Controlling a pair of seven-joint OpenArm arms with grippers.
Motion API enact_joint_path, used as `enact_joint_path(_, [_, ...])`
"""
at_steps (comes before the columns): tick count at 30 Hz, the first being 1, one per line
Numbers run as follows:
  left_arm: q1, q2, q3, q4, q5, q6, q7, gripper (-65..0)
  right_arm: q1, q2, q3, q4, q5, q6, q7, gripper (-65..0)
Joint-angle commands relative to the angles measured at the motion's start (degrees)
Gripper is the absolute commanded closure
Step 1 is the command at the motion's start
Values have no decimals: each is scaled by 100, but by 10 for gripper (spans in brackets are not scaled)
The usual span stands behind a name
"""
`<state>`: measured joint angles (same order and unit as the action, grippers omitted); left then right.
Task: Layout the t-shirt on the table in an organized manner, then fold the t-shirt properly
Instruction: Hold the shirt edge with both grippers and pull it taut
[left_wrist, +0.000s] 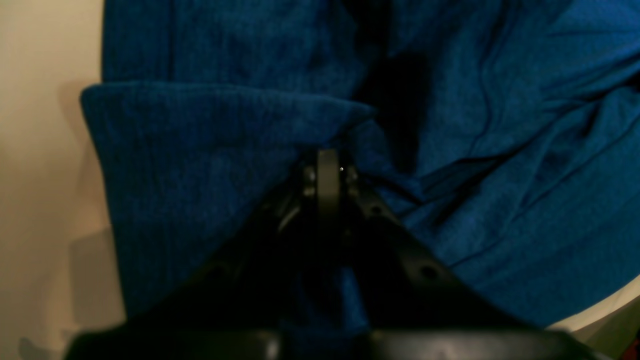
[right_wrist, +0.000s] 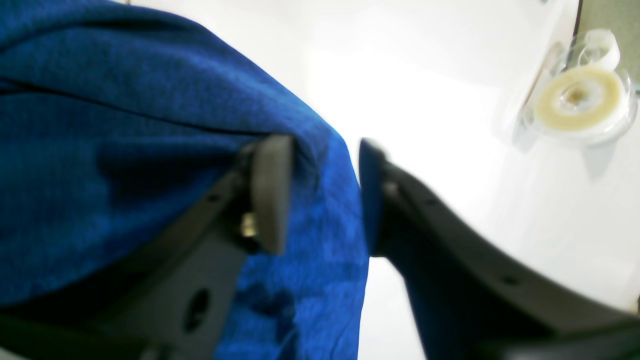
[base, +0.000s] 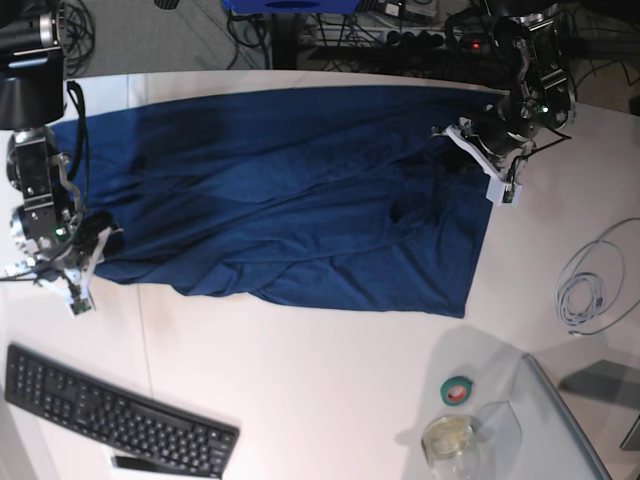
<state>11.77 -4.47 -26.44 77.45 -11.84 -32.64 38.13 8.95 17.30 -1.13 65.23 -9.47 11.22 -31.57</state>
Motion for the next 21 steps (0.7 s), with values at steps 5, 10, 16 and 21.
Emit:
enact_joint_path(5, [-65,-59,-16,40,133,78,77,0,129,77,64,154,-42,473,-3,-156])
enact_joint_path(10, [-65,-59,-16,128,133,78,77,0,-64,33,460,1059,-24,491,-619,-155])
enact_joint_path(16, [-65,-23,-16,585,98,86,104,0,-557,-222,1462,1903,-50,500,-970,-149])
enact_joint_path(21, [-12,-15,-7,831,89,86,112,0,-1234,-389,1524,1815,-24,500,-1155,-102])
